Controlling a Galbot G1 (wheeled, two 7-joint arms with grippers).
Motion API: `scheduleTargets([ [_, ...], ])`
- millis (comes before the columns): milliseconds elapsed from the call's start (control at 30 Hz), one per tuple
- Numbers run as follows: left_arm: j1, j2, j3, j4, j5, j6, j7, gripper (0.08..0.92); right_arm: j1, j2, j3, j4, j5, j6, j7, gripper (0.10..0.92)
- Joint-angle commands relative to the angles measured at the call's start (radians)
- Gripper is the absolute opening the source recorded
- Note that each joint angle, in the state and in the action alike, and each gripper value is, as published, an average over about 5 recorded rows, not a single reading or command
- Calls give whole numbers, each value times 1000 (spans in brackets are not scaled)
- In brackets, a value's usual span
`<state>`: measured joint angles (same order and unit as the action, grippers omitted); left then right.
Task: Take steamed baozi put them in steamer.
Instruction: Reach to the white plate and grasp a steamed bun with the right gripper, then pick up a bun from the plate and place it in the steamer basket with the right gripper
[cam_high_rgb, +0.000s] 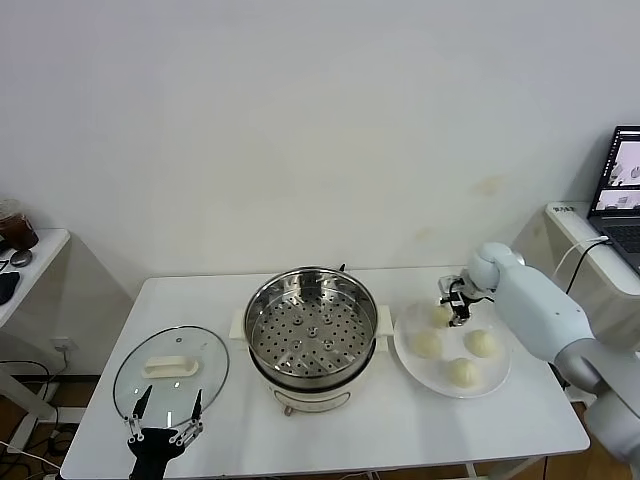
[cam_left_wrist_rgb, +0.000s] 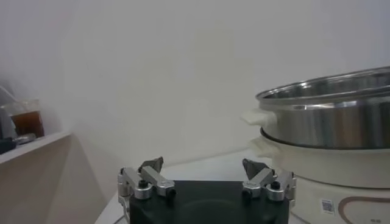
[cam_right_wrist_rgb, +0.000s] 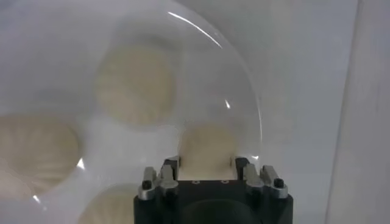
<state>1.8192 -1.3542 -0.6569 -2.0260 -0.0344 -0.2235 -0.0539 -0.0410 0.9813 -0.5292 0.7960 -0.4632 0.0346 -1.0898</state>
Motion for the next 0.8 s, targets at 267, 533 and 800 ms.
scheduleTargets([
  [267,-12,10,-1,-6,-3,3,1,823,286,-202,-235,347,369,-58,-36,472],
  [533,-30,29,0,-13,-14,3,3,823,590,-133,-490,473,679,-25,-27,450],
  [800,-39,47,-8,-16,-32,7,6,823,681,97,-635,487,740,90,-37,450],
])
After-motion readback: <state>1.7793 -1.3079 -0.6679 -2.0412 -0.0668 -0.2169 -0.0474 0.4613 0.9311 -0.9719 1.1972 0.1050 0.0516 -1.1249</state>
